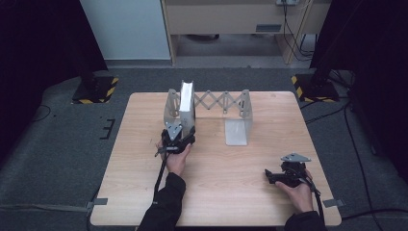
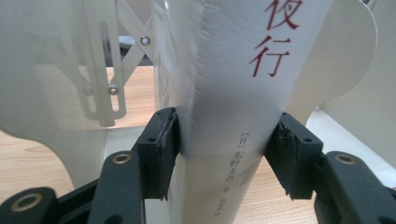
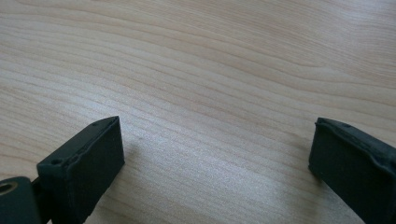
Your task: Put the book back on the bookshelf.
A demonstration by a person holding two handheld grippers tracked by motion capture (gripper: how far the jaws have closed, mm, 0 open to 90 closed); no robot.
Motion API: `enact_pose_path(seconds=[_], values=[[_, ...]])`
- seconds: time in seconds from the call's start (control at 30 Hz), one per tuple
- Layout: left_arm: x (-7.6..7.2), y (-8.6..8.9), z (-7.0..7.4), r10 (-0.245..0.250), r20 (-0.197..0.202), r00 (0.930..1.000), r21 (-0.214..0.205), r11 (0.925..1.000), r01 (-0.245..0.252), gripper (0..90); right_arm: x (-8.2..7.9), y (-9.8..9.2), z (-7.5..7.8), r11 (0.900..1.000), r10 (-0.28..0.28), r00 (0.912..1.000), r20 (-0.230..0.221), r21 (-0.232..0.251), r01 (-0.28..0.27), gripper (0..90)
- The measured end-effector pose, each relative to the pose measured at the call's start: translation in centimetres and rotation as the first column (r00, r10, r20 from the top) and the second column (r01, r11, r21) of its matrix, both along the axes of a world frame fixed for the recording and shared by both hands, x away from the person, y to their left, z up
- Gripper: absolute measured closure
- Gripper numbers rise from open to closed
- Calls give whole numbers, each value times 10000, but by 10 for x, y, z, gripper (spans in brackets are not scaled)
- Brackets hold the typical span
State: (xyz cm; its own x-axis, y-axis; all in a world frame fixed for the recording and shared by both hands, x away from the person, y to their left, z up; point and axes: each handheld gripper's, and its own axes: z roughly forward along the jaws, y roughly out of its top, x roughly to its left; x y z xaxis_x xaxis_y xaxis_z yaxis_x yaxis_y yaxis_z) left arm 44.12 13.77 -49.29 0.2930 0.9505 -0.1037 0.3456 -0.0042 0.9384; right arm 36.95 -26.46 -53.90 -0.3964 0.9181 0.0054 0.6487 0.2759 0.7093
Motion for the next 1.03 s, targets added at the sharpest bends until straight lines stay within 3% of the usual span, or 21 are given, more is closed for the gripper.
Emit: enact_pose_path(seconds=[0.3,0.4,0.5,0.57,0.63,0.77,0.87,0.97,1.03], values=[[1,1,4,-290,-256,9993,81,9995,292,438,0,0,0,10000,4,10000,-4,3,-4,36],[-5,6,9,-728,-368,9967,31,9973,730,404,0,0,0,10000,4,10000,-4,2,-4,36],[-16,10,14,-1170,-517,9918,362,9922,1189,370,0,0,0,10000,3,10000,-3,4,-3,36],[-22,16,15,-1288,-615,9898,197,9913,1303,363,0,0,0,10000,4,10000,-3,-2,-4,36],[-28,24,13,-1541,-891,9840,-115,9880,1537,359,0,0,0,10000,4,10000,-5,5,-4,36],[-40,40,7,-1806,-1366,9740,62,9831,1831,348,0,0,0,10000,-52,10000,1,26,52,47],[-51,54,0,-1947,-1779,9646,69,9800,1990,329,-2,-3,3,9994,-168,9998,133,310,164,99],[-62,68,-7,-1981,-2153,9562,170,9783,2065,317,-3,-7,8,9985,-351,9982,478,444,330,100],[-70,79,-11,-2011,-2392,9499,196,9771,2118,302,-3,-9,8,9980,-464,9983,367,455,447,94]])
